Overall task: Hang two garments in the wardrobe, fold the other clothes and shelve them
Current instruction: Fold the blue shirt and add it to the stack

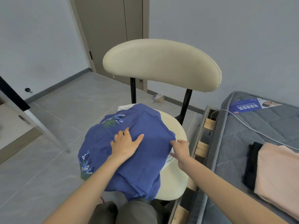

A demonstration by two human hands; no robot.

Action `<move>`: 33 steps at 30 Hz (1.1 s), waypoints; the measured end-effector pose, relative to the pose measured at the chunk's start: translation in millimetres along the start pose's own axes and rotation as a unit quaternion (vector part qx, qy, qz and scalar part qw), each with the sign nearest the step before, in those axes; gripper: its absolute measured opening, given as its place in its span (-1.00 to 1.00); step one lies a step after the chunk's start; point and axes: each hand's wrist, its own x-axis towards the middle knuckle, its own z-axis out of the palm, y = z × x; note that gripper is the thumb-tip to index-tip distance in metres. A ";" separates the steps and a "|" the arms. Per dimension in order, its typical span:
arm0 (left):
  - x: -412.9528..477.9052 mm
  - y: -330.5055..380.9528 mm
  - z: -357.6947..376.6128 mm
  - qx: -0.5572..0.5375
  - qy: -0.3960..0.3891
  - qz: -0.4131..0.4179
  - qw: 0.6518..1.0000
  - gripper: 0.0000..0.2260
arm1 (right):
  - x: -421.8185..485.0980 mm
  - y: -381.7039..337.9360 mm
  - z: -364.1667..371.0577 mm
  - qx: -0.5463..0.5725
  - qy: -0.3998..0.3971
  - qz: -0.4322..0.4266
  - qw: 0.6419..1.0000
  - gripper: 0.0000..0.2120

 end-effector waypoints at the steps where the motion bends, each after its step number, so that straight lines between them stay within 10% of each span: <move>1: 1.0 1.7 1.5 0.003 0.008 -0.003 1.000 -0.28 | -2.4 5.1 -0.3 0.024 -0.028 0.019 0.999 -0.75; 12: 5.4 5.3 0.8 -0.070 0.037 0.037 0.996 -0.59 | -25.5 19.6 12.0 0.146 -0.191 0.120 0.963 -0.79; 33: -68.5 58.3 -11.6 -0.331 -0.060 0.064 0.939 -0.78 | -61.3 -26.2 -88.9 0.069 -0.123 -0.116 0.983 -0.91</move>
